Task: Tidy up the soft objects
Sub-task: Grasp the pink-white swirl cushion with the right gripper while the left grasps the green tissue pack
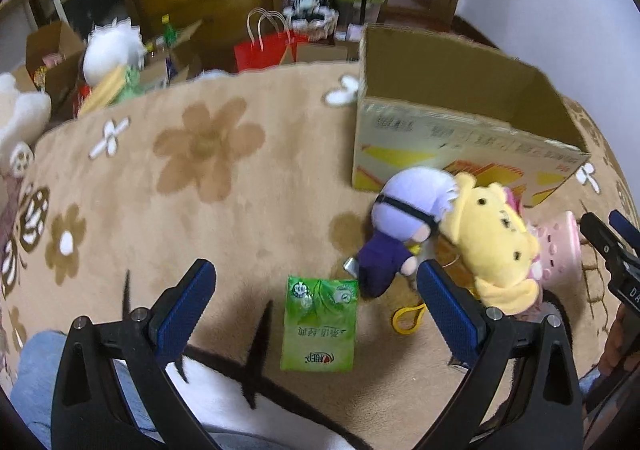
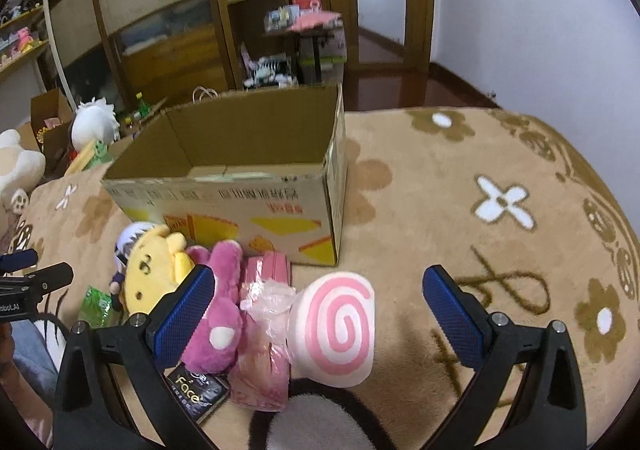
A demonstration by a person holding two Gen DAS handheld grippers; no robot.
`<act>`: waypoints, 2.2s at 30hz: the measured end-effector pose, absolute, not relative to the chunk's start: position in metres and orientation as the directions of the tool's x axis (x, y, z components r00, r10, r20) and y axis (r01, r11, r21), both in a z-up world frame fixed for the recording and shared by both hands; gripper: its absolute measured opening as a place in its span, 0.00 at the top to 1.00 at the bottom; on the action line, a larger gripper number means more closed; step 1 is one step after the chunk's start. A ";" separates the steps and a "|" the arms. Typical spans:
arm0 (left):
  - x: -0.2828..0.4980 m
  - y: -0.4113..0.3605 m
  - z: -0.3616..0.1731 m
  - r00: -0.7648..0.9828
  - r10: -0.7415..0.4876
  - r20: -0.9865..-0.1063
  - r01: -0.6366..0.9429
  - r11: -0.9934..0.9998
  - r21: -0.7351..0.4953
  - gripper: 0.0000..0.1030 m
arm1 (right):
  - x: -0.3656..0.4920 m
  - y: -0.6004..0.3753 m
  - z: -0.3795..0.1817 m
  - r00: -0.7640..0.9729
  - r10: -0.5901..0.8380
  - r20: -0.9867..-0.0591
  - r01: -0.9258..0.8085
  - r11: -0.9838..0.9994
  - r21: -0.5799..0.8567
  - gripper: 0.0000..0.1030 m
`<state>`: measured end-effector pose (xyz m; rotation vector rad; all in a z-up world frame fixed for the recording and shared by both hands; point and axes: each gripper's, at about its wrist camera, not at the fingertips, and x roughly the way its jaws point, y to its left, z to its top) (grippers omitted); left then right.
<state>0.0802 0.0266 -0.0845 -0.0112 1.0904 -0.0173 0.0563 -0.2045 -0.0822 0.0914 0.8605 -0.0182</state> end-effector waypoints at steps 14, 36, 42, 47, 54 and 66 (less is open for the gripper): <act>0.105 0.048 -0.137 0.257 -0.041 -0.966 -0.121 0.990 -0.074 0.03 | 0.087 -0.221 -0.131 0.548 0.099 -0.831 0.090 0.980 0.176 0.00; 0.122 0.054 -0.188 0.096 -0.030 -0.995 -0.129 0.991 -0.042 0.13 | 0.097 -0.222 -0.161 0.438 0.189 -0.879 0.084 0.965 0.250 0.22; 0.115 0.045 -0.189 0.094 -0.033 -0.995 -0.108 0.993 -0.043 0.33 | 0.095 -0.220 -0.161 0.433 0.191 -0.881 0.076 0.966 0.247 0.43; 0.111 0.042 -0.193 0.076 -0.031 -0.997 -0.109 0.993 -0.039 0.48 | 0.095 -0.225 -0.160 0.433 0.190 -0.881 0.083 0.965 0.249 0.49; 0.108 0.044 -0.188 0.114 -0.014 -0.993 -0.111 0.993 -0.027 0.49 | 0.094 -0.222 -0.158 0.439 0.185 -0.879 0.065 0.969 0.237 0.53; 0.097 0.024 -0.160 0.213 -0.001 -0.977 -0.093 0.995 -0.021 0.49 | 0.087 -0.218 -0.143 0.485 0.170 -0.858 0.045 0.975 0.219 0.56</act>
